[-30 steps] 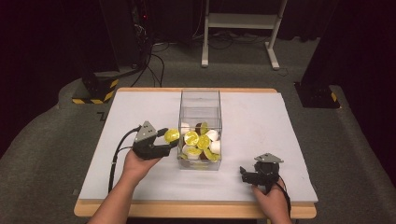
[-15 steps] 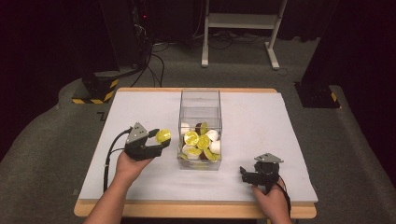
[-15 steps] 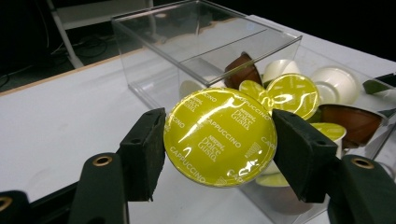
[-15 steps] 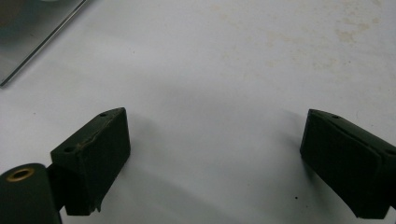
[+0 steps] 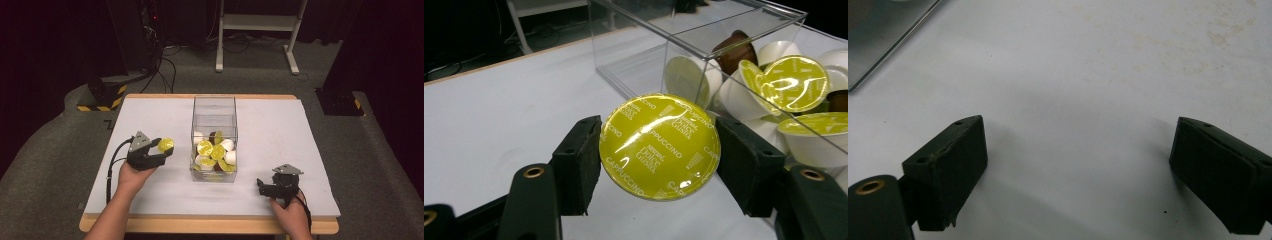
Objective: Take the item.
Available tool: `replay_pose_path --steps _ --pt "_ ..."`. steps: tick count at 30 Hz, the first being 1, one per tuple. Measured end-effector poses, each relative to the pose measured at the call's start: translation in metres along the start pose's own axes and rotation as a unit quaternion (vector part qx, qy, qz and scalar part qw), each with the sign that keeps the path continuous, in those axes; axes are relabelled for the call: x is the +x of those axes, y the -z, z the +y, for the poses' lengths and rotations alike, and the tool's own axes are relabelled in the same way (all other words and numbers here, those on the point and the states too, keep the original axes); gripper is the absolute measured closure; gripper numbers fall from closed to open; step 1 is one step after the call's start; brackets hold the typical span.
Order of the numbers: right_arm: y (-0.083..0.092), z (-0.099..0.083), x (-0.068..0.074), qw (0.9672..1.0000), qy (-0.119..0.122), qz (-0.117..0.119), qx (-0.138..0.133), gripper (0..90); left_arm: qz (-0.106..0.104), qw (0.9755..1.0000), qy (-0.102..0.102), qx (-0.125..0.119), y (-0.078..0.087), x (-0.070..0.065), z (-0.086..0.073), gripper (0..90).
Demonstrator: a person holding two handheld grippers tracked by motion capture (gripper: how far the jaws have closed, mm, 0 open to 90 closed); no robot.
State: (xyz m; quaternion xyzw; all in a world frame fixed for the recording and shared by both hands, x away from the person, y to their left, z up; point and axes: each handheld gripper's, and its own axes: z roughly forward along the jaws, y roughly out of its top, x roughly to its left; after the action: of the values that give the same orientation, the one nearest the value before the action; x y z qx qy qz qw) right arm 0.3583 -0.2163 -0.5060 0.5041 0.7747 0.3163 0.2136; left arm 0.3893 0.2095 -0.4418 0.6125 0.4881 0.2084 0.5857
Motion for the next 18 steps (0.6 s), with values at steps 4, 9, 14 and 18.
replay_pose_path --steps 4,9,14,18 --pt "0.000 0.000 0.000 1.0000 0.000 0.000 0.000 8.2 0.007 1.0000 0.001 0.001 -0.002 0.005 -0.002 38.0" --pt "0.000 0.000 0.000 1.0000 0.000 0.000 0.000 8.2 0.014 0.9999 0.008 0.003 -0.008 0.009 -0.006 37.9" --pt "0.000 0.000 0.000 1.0000 0.000 0.000 0.000 8.2 0.026 0.9996 0.002 0.006 -0.014 0.014 -0.008 37.9" --pt "0.000 0.000 0.000 1.0000 0.000 0.000 0.000 8.2 0.037 0.9993 0.000 0.006 -0.020 0.021 -0.010 37.9"
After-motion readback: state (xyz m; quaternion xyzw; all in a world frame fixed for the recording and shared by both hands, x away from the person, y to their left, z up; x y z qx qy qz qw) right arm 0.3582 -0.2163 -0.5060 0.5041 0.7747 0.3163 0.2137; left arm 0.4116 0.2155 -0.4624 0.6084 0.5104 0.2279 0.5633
